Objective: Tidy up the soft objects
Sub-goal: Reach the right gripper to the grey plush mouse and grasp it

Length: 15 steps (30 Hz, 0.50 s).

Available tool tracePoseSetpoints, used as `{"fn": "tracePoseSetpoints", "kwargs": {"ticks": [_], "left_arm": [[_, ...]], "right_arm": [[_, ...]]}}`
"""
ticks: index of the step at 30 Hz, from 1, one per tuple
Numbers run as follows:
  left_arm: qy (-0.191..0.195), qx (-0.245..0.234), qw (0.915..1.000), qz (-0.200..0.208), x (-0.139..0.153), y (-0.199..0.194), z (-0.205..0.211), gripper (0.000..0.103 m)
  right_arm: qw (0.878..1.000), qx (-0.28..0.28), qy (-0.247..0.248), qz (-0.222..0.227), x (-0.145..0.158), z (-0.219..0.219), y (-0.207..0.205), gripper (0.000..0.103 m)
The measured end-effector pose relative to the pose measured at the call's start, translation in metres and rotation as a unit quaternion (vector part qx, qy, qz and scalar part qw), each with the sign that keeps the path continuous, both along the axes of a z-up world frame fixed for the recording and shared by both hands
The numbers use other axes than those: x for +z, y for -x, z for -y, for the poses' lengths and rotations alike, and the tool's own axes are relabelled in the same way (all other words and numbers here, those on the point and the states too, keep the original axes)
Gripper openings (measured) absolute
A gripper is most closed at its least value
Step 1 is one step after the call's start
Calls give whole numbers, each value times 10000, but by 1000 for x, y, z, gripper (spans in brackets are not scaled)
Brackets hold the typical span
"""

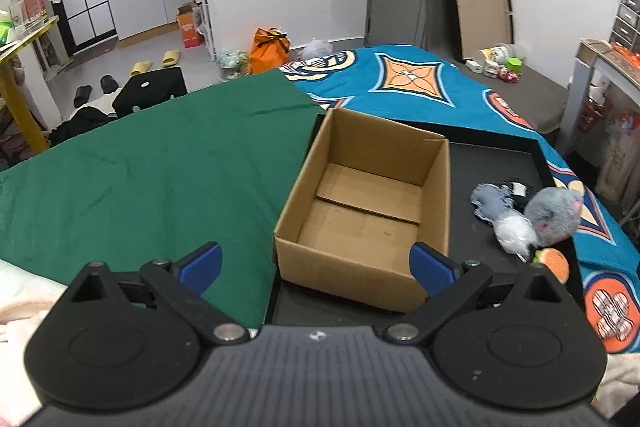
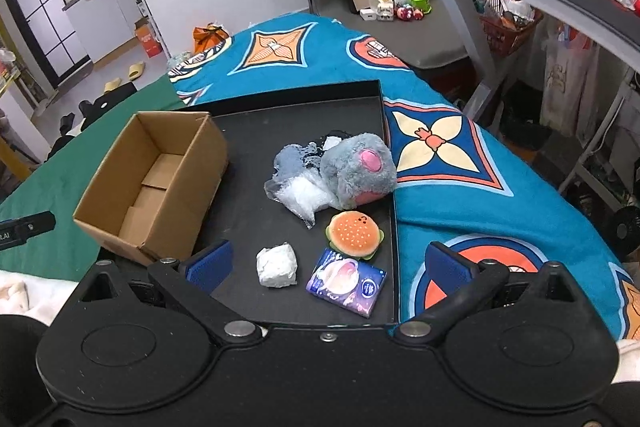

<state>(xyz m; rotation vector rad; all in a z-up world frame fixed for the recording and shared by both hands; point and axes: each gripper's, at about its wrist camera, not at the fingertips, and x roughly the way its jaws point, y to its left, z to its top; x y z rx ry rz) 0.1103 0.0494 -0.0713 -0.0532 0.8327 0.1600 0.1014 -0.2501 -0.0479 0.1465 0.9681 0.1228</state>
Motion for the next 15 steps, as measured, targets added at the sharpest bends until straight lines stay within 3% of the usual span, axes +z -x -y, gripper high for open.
{"fn": "tracePoseSetpoints", "kwargs": {"ticks": [6,15], "left_arm": [[54,227,9997,4,-11,-20,-12,95],[188,526,9982,-211,-36,-51,-28,75]], "right_arm": [[9998,97,-160,-103,-13,2,-19,103],[9997,90,13,-248,-32,1,-50,103]]}}
